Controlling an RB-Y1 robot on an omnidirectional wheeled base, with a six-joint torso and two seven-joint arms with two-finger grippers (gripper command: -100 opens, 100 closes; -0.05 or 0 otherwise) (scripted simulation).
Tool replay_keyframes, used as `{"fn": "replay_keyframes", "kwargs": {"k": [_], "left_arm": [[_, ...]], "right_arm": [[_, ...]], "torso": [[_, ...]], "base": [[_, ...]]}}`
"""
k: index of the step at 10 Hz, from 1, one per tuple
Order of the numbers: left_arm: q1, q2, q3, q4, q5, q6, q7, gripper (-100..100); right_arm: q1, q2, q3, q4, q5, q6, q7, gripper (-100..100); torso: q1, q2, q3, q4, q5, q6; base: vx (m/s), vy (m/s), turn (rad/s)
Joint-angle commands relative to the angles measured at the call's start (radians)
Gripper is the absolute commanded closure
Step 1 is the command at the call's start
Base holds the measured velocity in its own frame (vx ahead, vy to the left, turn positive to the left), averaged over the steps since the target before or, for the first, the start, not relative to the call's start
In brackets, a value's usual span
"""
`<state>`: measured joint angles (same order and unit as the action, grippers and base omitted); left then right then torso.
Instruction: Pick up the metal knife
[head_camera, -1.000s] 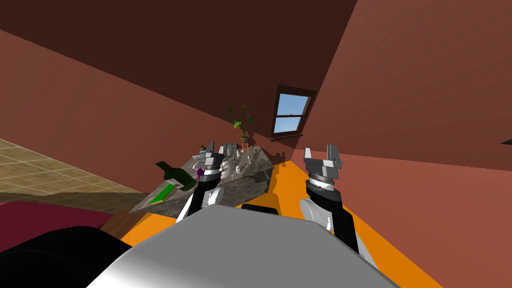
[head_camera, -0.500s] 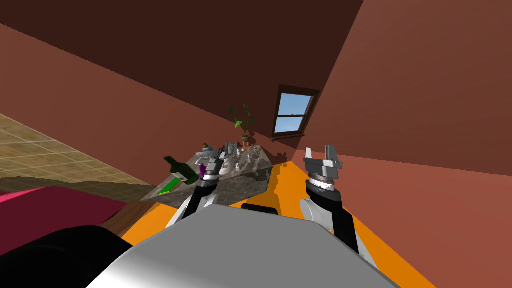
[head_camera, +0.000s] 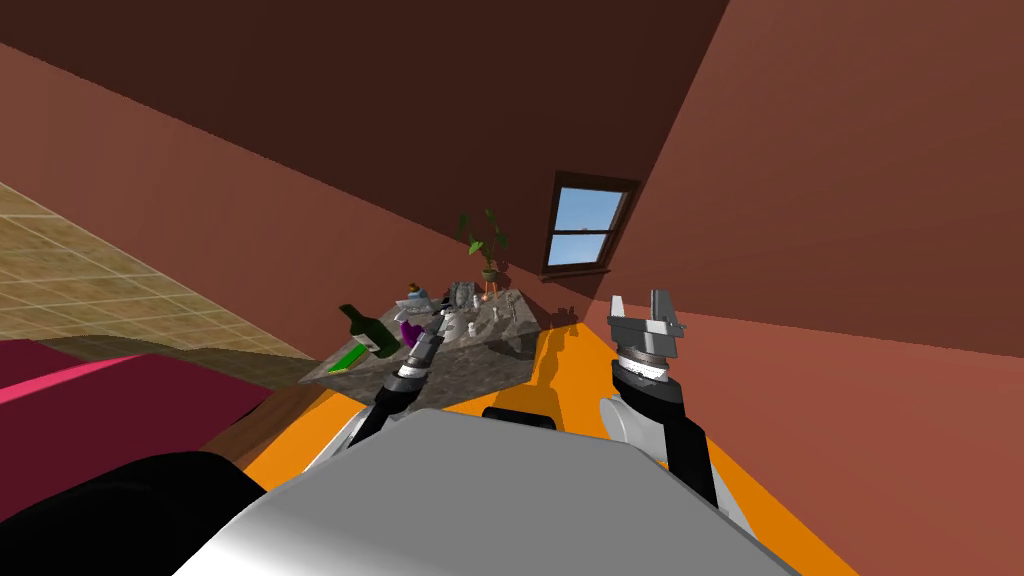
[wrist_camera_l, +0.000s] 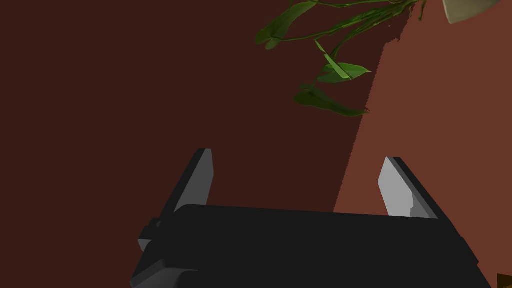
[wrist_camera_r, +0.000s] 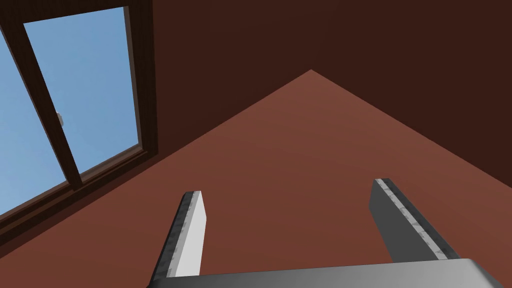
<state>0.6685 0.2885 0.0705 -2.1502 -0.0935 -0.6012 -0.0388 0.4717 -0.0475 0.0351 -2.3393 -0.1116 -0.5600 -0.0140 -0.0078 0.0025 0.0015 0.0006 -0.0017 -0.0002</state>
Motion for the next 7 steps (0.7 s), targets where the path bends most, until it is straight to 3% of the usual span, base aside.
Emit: {"fn": "replay_keyframes", "kwargs": {"k": [1,3,4,5,6,7], "left_arm": [[0.008,0.025,0.005,0.041,-0.005,-0.021,0.003,-100],[0.076,0.096,0.019,0.103,-0.026,-0.065,0.018,-100],[0.076,0.102,0.019,0.121,-0.026,-0.065,0.018,-100],[0.112,0.141,0.026,0.152,-0.037,-0.087,0.028,-100],[0.112,0.141,0.026,0.165,-0.037,-0.087,0.028,-100],[0.149,0.181,0.033,0.198,-0.049,-0.109,0.040,-100]], "right_arm": [[0.000,0.000,0.000,0.000,0.000,0.000,0.000,0],[0.000,0.000,0.000,0.000,0.000,0.000,0.000,0],[0.000,0.000,0.000,0.000,0.000,0.000,0.000,0],[0.000,0.000,0.000,0.000,0.000,0.000,0.000,0],[0.000,0.000,0.000,0.000,0.000,0.000,0.000,0],[0.000,0.000,0.000,0.000,0.000,0.000,0.000,0]], "torso": [[0.000,0.000,0.000,0.000,0.000,0.000],[0.001,0.000,0.000,0.000,0.000,0.000],[-0.001,-0.001,0.000,0.000,0.000,0.000],[0.000,-0.001,-0.001,0.000,0.000,0.001],[-0.001,-0.001,-0.001,0.000,0.000,0.000],[0.001,-0.001,-0.001,0.000,0.000,0.000]], "base": [[-0.028,-0.111,0.035],[-0.029,-0.122,0.030],[-0.017,-0.113,0.027],[-0.026,-0.128,0.009],[-0.017,-0.090,0.014],[-0.013,-0.099,0.000]]}}
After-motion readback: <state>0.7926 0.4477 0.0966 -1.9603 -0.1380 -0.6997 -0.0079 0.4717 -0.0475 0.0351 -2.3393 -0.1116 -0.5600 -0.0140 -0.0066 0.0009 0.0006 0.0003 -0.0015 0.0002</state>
